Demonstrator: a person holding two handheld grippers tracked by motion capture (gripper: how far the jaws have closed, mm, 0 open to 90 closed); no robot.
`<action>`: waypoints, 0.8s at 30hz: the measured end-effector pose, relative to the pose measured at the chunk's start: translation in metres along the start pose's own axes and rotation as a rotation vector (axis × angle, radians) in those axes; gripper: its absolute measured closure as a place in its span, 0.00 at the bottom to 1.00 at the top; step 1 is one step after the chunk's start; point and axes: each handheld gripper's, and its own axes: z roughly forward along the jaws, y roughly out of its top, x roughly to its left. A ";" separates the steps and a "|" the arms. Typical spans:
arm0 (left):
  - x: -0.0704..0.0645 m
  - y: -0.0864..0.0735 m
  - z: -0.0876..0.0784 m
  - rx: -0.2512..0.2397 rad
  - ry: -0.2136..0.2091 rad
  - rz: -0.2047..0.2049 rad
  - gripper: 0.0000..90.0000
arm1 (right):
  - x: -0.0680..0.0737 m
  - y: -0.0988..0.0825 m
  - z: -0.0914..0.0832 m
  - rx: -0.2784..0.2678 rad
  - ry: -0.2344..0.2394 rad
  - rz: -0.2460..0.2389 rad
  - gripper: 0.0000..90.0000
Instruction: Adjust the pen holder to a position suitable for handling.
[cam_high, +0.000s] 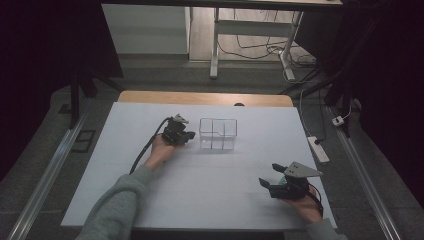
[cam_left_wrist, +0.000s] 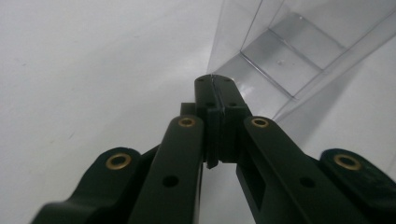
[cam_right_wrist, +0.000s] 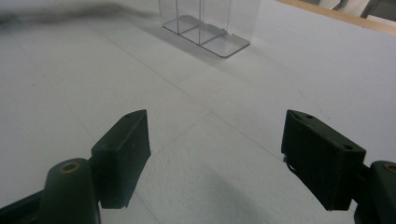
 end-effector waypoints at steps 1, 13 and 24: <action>0.001 -0.002 -0.003 -0.001 0.000 0.000 0.98 | 0.000 0.000 0.000 -0.003 0.002 0.006 0.26; -0.002 -0.013 -0.036 -0.061 -0.032 0.031 0.79 | 0.001 0.000 0.002 -0.009 0.015 0.006 0.26; -0.010 -0.029 -0.063 -0.050 0.003 0.037 0.43 | 0.004 -0.001 -0.003 -0.009 0.012 0.012 0.26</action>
